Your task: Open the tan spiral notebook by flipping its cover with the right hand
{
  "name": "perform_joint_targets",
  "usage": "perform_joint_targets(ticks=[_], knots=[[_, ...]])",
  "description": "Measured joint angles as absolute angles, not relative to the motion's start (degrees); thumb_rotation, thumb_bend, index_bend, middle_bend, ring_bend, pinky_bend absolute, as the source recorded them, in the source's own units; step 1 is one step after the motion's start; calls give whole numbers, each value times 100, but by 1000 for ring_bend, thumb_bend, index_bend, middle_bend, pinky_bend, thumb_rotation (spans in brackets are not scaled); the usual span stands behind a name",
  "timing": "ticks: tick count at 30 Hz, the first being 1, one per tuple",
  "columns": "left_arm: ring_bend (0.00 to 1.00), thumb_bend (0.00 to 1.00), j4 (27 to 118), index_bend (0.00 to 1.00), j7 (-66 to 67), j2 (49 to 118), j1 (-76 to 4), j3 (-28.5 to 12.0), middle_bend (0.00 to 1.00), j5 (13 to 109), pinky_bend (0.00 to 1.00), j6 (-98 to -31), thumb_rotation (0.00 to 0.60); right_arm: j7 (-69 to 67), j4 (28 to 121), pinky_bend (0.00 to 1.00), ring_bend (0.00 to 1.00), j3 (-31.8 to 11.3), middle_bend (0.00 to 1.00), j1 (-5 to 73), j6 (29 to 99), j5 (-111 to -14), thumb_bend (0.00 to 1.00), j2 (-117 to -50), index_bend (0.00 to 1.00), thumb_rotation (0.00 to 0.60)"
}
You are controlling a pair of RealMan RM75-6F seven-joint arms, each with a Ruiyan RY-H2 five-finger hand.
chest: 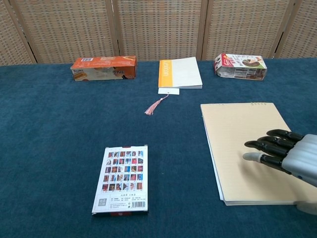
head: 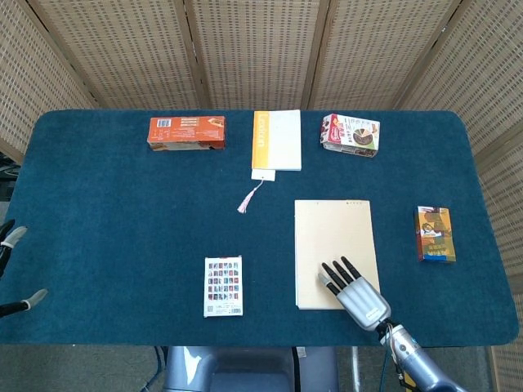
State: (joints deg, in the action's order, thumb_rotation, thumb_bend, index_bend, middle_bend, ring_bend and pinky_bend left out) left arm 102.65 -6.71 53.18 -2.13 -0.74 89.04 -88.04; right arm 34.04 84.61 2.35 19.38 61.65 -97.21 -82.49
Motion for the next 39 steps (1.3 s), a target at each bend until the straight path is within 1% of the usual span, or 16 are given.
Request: perform_joint_targets(ticks=[2,6,15,17,19,21,22,28,39], knots=[[0,0,10255,0,-711,5311,-208,-80,0,8883,0,-8808,600,3406,8421,0,0,223,0,1953,6160,-9678,260,-8273,0,600],[0,0,10245,0,-721,5306,-216,-82,0,8876,0,-8785,600,3409,8351,0,0,212,0,1990,6155,-9607,311,-8330,0,600],[0,0,10271,0,-633,5330,-220,-83,0,8872,0,-8776,600,3454,8266,0,0,216,0,2029,6197,-9543,314,-8404,0,600],[0,0,10273,0,-616,5336,-218,-80,0,8872,0,-8774,600,3506,8188,0,0,223,0,2032,6226,-9552,354,-8443,0,600],[0,0,10272,0,-609,5340,-218,-77,0,8876,0,-8771,600,3540,8098,0,0,233,0,2033,6266,-9572,458,-8491,0,600],[0,0,10270,0,-607,5342,-218,-80,0,8874,0,-8775,600,3537,8012,0,0,237,0,2035,6342,-9601,510,-8545,0,600],[0,0,10271,0,-608,5342,-217,-82,0,8872,0,-8776,600,3524,7981,0,0,234,0,2036,6382,-9615,517,-8565,0,600],[0,0,10273,0,-607,5341,-223,-90,0,8856,0,-8765,600,3387,7843,0,0,140,0,2078,6603,-9657,517,-8684,0,600],[0,0,10277,0,-616,5335,-225,-86,0,8855,0,-8751,600,3568,7825,0,0,72,0,2183,6425,-9432,499,-8816,0,600]])
